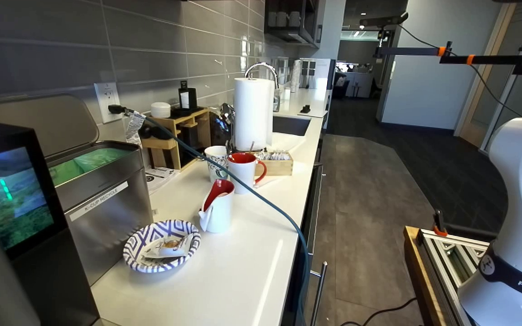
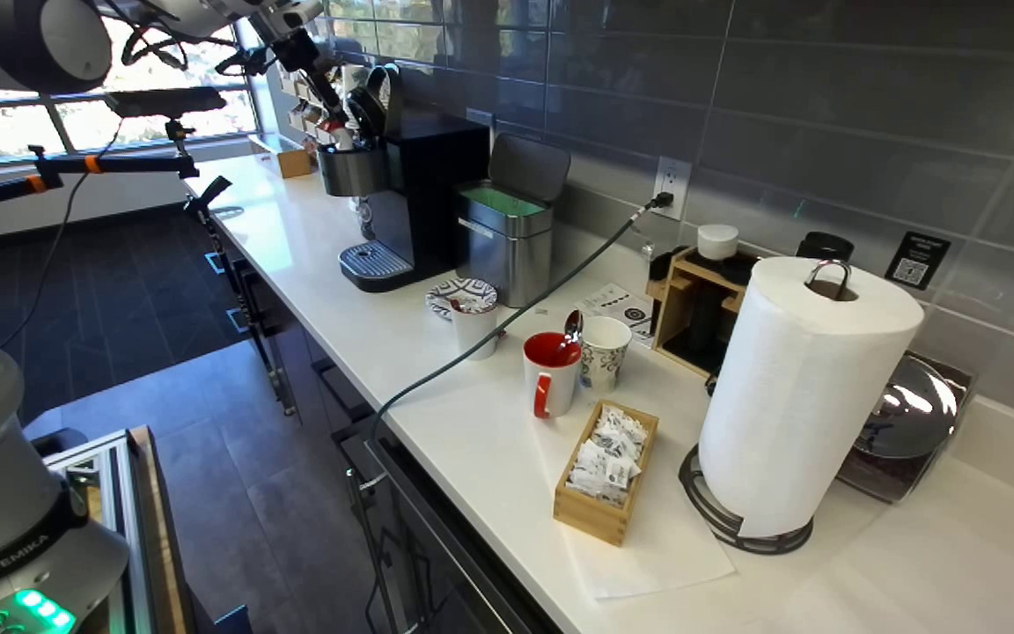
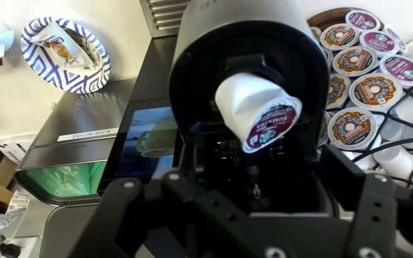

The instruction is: Remove the white container from the coffee maker and put it on the table

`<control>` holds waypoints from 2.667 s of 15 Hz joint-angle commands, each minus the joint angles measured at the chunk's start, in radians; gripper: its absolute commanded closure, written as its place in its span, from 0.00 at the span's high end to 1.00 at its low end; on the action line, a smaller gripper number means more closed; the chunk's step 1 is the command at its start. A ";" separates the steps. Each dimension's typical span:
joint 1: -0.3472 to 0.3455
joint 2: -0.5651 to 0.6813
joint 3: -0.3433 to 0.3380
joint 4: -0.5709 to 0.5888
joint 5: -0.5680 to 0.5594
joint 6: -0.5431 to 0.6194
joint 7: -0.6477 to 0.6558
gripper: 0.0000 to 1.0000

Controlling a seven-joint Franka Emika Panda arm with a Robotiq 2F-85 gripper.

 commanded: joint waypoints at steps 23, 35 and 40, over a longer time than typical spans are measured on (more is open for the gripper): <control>-0.036 -0.044 0.017 0.013 0.075 -0.022 -0.035 0.01; -0.124 -0.312 0.003 -0.269 0.237 -0.104 -0.215 0.01; -0.175 -0.325 0.032 -0.279 0.236 -0.113 -0.220 0.05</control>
